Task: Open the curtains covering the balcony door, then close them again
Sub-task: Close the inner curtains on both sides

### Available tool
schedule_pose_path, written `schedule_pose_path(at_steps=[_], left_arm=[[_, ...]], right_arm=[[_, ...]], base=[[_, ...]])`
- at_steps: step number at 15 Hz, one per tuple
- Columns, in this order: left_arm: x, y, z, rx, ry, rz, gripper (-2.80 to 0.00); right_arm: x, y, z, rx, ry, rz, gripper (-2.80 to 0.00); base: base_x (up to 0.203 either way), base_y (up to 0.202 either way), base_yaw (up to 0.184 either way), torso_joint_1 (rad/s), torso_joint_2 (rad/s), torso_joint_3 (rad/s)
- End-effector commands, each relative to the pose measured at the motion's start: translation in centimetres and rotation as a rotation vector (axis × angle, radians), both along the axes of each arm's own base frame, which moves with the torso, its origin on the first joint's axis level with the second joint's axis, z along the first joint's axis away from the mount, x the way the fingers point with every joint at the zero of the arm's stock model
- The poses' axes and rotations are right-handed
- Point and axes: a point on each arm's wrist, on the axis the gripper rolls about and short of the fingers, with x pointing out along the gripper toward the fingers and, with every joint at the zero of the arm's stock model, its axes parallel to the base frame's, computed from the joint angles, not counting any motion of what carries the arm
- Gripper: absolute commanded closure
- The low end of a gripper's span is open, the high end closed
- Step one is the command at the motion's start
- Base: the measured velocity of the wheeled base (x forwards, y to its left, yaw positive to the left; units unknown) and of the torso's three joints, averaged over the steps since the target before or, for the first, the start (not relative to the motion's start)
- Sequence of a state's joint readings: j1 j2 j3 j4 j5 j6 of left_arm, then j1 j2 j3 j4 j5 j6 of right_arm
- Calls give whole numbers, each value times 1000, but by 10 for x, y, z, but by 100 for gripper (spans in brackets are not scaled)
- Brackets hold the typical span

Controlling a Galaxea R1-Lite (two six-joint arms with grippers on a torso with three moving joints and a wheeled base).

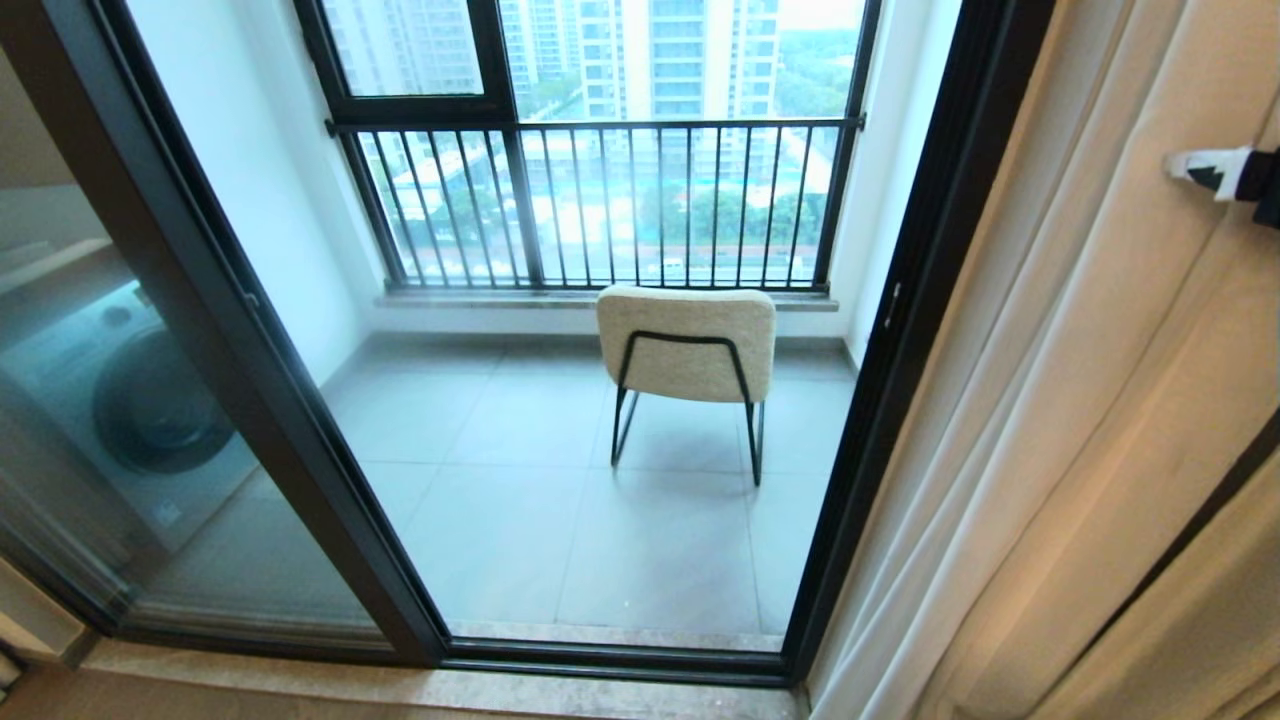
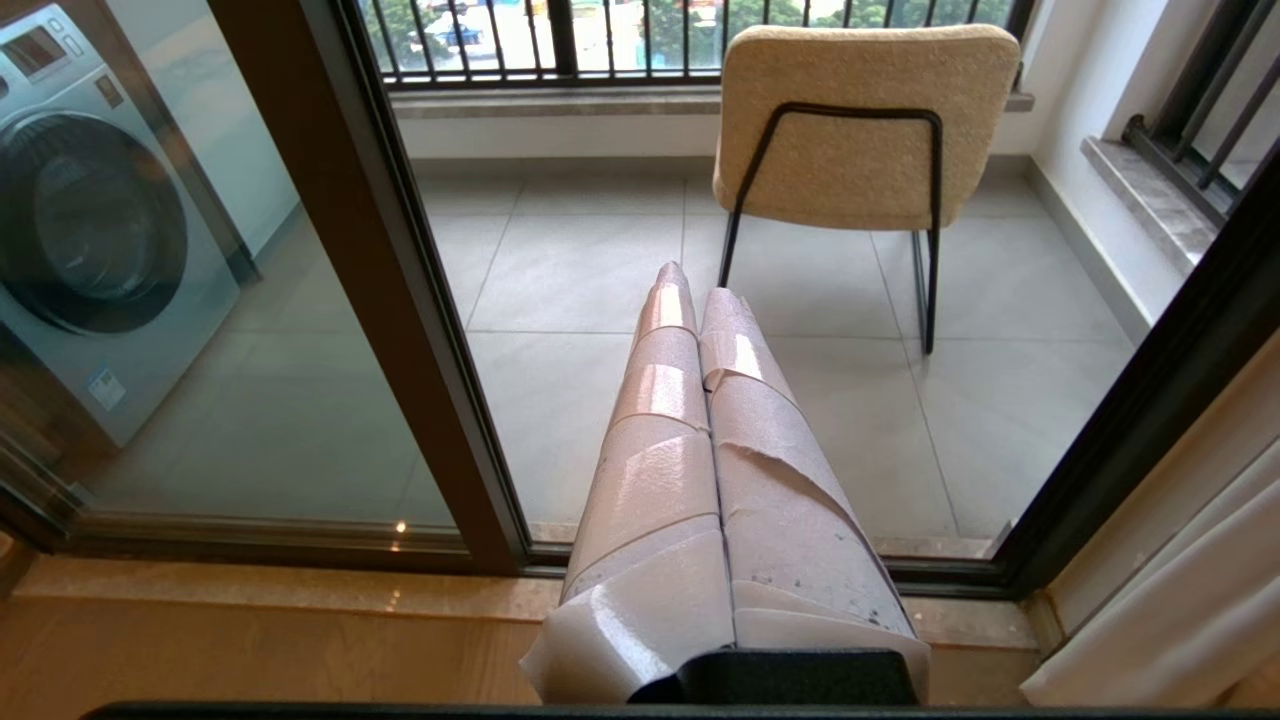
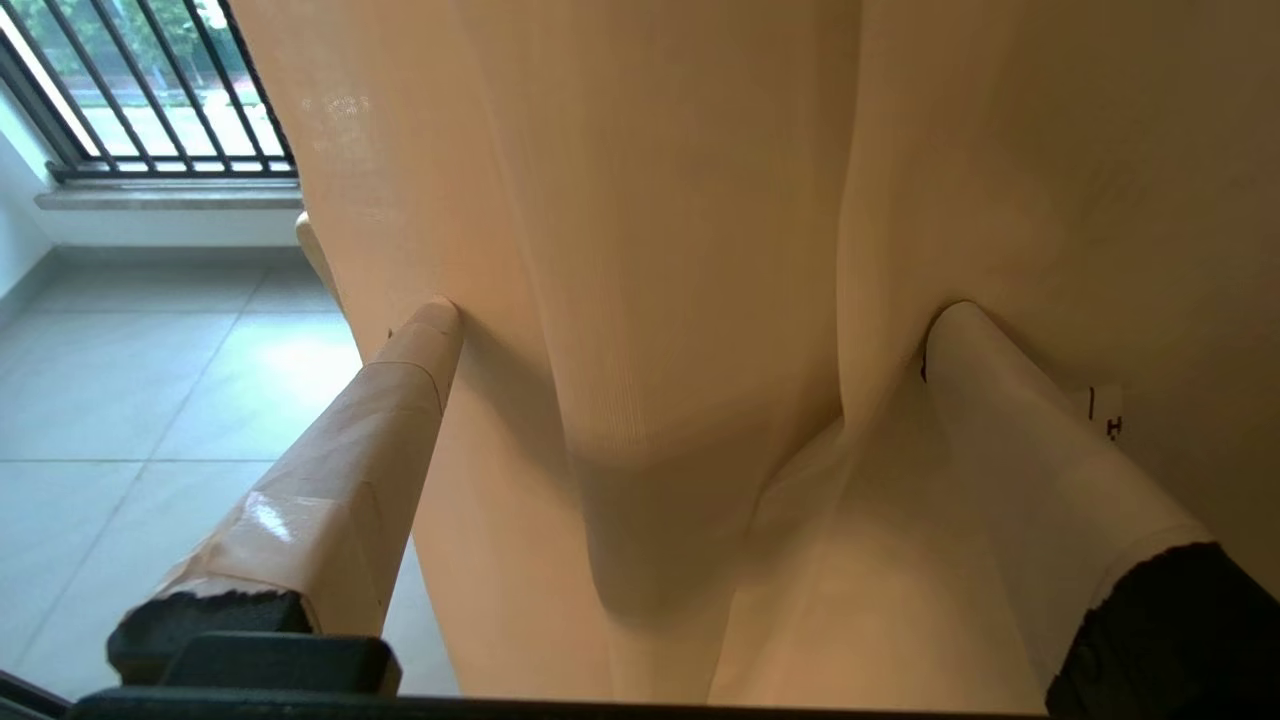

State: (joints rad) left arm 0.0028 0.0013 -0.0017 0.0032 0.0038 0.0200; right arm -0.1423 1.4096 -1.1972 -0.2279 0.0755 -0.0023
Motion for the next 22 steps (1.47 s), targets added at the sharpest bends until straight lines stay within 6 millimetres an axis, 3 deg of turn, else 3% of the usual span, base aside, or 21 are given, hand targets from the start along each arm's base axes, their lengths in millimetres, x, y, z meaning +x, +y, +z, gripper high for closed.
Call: schedule_pose_path(at_steps=[1,8,12,22], left_arm=[[0,0,0,0,0,1,0],[0,0,0,0,0,1,0],[0,0,0,0,0,1,0],[0,0,0,0,0,1,0]], right_arm=[[2,1,-1,17,4,7,-280],[0,8,2,72,-3,147,-280],[2,23,7,73,-24,213,-280],[29,27,8,49,-116,231,-280]], base=[[0,0,0,0,0,0],[0,0,0,0,0,0],[0,0,0,0,0,0],[0,0,0,0,0,0]])
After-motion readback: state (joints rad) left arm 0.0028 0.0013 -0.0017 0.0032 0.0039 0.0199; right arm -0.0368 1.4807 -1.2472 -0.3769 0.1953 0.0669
